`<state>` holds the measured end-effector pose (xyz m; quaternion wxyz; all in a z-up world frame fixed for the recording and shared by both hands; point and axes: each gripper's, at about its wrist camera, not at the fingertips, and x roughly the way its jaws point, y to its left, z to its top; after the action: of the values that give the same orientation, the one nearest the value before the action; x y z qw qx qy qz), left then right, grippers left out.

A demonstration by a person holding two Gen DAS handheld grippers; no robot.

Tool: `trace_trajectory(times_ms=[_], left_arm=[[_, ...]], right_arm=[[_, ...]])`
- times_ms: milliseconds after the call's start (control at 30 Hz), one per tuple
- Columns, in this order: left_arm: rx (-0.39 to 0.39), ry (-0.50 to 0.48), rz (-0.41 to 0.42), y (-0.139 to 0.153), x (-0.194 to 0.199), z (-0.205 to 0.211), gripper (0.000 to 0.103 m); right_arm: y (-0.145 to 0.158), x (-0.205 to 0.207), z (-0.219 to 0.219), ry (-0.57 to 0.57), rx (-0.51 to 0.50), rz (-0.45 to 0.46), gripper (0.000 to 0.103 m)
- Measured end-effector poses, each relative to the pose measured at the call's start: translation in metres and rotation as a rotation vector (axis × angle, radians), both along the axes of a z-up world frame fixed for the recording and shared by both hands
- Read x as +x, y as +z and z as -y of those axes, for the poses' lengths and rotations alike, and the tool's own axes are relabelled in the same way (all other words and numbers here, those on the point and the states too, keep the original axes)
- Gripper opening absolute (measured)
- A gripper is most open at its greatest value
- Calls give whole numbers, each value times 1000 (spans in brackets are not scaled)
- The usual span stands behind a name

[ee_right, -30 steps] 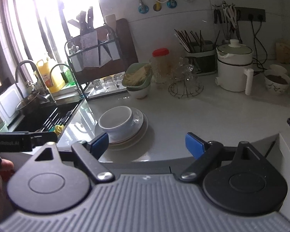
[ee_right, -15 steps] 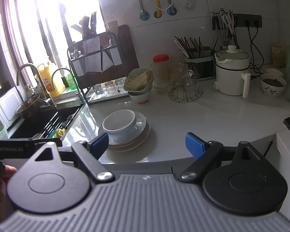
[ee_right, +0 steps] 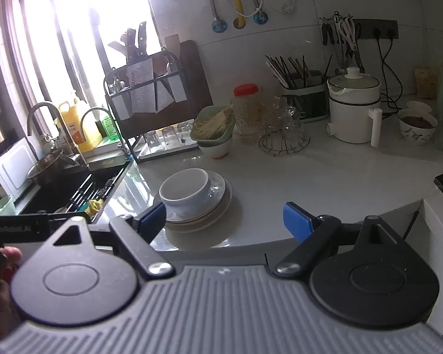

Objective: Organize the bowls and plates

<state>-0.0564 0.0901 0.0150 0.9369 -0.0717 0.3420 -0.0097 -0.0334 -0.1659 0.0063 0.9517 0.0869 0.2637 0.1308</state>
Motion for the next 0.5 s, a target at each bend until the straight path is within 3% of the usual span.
trace_trajectory(times_ms=[500], left_arm=[[3,2,0,0,-2,3,100]], right_arm=[[3,-5,-2,-14,-16,7,88]])
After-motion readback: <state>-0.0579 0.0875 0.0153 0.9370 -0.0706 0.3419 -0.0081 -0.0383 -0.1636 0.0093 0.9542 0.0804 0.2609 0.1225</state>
